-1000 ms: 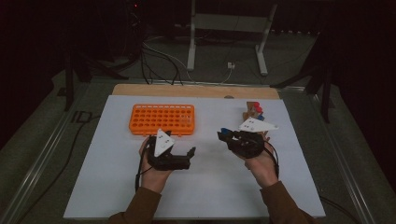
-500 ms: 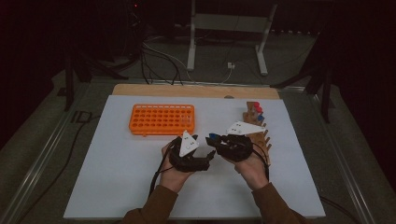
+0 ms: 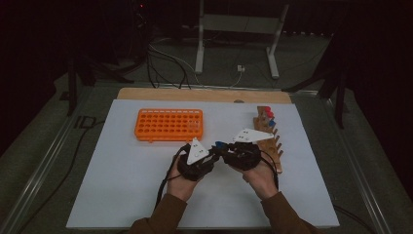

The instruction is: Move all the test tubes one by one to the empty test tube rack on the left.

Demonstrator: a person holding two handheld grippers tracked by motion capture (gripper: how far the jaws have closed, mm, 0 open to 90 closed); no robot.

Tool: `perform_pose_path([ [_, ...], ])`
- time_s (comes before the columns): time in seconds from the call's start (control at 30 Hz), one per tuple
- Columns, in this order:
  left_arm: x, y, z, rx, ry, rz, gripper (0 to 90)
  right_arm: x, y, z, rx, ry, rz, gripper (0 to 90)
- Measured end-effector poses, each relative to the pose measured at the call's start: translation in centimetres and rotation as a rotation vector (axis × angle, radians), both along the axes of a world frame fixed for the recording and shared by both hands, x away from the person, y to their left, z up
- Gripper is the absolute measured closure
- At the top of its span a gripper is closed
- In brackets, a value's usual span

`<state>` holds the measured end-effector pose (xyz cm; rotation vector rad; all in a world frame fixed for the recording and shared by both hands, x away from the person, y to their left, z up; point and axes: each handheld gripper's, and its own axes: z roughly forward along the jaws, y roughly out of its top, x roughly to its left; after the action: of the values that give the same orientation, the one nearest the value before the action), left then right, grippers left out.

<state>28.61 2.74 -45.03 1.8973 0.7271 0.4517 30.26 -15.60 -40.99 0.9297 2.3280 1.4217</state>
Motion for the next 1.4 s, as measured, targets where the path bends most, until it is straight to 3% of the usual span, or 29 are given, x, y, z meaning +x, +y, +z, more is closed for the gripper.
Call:
perform_pose_path([
  [0.13,0.3,0.2,-0.1,0.011,0.004,0.022,77.6,-0.2,-0.5,0.4,0.023,-0.026,0.014,57.9],
  [0.27,0.7,0.9,-0.1,0.000,0.010,0.043,77.6,-0.2,-1.6,0.8,0.047,-0.058,-0.015,39.7],
  [0.4,1.0,1.7,0.1,-0.011,0.014,0.063,77.6,-0.2,-2.6,0.6,0.016,-0.073,-0.082,28.2],
  [0.6,1.5,2.9,0.2,-0.014,0.016,0.092,77.7,-0.5,-4.5,-0.4,0.012,-0.068,-0.146,15.6],
  [0.83,2.3,4.4,0.2,-0.033,0.030,0.138,77.6,-0.7,-6.4,-1.1,-0.002,-0.072,-0.201,4.0],
  [1.0,3.0,5.6,0.2,-0.049,0.034,0.176,77.6,-0.9,-7.5,-1.4,0.016,-0.064,-0.223,1.3],
  [1.4,6.0,7.6,1.1,-0.043,-0.029,0.254,77.5,-1.4,-9.2,-1.8,0.062,-0.069,-0.269,0.1],
])
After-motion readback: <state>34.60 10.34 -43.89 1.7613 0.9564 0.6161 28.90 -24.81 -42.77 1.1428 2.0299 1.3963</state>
